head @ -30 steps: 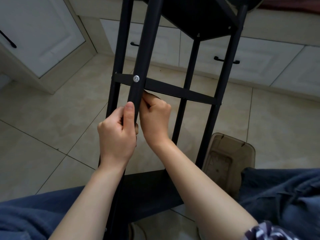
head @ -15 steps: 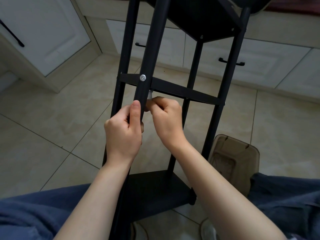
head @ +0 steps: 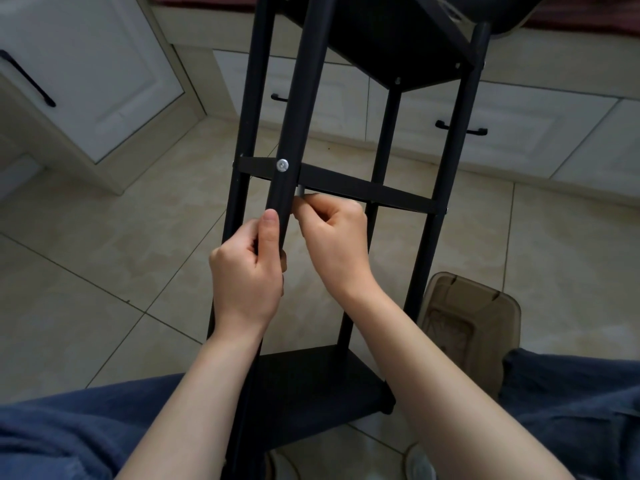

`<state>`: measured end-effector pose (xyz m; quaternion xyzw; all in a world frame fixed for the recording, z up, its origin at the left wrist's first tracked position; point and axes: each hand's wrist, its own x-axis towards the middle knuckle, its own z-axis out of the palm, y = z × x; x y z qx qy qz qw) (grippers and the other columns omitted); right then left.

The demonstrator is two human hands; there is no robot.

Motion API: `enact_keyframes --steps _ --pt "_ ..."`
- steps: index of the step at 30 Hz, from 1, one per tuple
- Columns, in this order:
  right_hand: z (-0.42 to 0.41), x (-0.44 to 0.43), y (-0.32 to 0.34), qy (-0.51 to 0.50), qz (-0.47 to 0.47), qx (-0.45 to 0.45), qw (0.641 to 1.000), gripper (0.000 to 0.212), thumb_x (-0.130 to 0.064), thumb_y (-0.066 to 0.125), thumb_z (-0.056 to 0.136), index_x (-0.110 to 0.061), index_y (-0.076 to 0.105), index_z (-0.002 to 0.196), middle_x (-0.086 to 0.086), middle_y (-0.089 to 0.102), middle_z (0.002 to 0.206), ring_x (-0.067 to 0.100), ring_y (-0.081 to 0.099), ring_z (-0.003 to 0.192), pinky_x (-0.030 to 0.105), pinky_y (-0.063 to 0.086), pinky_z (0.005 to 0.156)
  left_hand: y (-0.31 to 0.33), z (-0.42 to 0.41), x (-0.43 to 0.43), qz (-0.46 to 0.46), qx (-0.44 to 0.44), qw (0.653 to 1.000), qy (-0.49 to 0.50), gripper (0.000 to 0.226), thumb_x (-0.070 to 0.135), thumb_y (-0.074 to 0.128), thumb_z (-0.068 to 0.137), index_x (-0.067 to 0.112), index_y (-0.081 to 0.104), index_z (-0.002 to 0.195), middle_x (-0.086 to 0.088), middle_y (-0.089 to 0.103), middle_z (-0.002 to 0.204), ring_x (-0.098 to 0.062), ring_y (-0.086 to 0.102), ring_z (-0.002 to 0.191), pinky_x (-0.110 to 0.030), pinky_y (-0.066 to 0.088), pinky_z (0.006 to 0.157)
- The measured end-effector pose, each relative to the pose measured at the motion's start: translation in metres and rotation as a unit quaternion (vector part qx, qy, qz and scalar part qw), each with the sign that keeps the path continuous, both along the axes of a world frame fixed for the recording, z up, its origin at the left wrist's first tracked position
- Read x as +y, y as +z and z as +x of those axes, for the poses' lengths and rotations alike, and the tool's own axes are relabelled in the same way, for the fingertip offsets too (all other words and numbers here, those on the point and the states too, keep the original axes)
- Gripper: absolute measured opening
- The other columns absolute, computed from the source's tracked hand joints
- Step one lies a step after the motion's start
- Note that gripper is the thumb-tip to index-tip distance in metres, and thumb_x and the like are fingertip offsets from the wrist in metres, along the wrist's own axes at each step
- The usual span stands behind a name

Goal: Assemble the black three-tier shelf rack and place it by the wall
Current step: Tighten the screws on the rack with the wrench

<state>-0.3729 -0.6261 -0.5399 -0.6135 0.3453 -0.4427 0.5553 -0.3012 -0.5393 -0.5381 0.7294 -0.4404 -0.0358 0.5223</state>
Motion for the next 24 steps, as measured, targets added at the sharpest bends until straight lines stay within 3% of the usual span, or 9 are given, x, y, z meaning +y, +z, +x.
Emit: enact_keyframes --steps 6,9,12,16,19,24 --pt "0.000 -0.002 0.001 0.001 -0.024 0.031 0.999 0.045 -0.011 0.063 0.095 -0.011 0.053 0.051 -0.004 0.044 0.046 0.011 0.037 0.044 0.023 0.032 0.049 0.000 0.001 0.000 0.003 0.005 1.000 0.002 0.049 0.053 0.035 0.102 0.025 0.050 0.065 -0.006 0.054 0.053 -0.025 0.055 0.045 -0.050 0.045 0.045" --pt "0.002 0.000 -0.003 -0.007 -0.035 0.038 0.999 0.037 -0.012 0.063 0.095 -0.002 0.065 0.060 0.007 0.059 0.053 0.018 0.053 0.050 0.032 0.044 0.051 -0.001 0.002 0.001 0.002 0.012 1.000 0.000 0.048 0.054 0.035 0.102 0.027 0.050 0.064 -0.004 0.054 0.053 -0.024 0.055 0.045 -0.048 0.046 0.045" --pt "0.005 0.005 -0.008 -0.021 -0.030 0.020 0.999 0.026 -0.012 0.063 0.095 -0.003 0.074 0.073 0.002 0.069 0.063 0.005 0.061 0.055 0.024 0.049 0.054 -0.003 0.003 0.002 0.001 0.017 1.000 -0.007 0.049 0.056 0.035 0.102 0.027 0.054 0.067 0.001 0.053 0.051 -0.018 0.054 0.044 -0.043 0.045 0.044" --pt "0.015 0.007 -0.017 -0.042 -0.033 0.010 0.999 0.018 -0.013 0.065 0.095 -0.003 0.076 0.085 0.005 0.073 0.074 0.015 0.067 0.064 0.040 0.055 0.064 -0.004 0.003 0.003 -0.006 0.019 1.000 -0.019 0.047 0.055 0.036 0.103 0.030 0.052 0.066 0.002 0.057 0.055 -0.017 0.055 0.043 -0.032 0.043 0.043" --pt "0.022 0.005 -0.023 -0.073 -0.064 -0.004 0.995 0.017 -0.009 0.067 0.093 0.000 0.074 0.080 0.008 0.072 0.074 0.016 0.067 0.067 0.041 0.055 0.066 -0.007 0.002 0.004 -0.014 0.013 0.999 -0.034 0.048 0.056 0.036 0.104 0.030 0.052 0.067 0.003 0.058 0.056 -0.017 0.056 0.042 -0.022 0.041 0.043" --pt "0.028 -0.002 -0.029 -0.105 -0.079 -0.028 0.991 0.017 -0.003 0.066 0.091 0.001 0.071 0.076 0.010 0.070 0.072 0.017 0.064 0.067 0.038 0.055 0.065 -0.009 0.000 0.001 -0.019 0.008 0.999 -0.044 0.052 0.060 0.034 0.103 0.030 0.051 0.064 0.001 0.058 0.056 -0.018 0.055 0.044 -0.025 0.040 0.046"
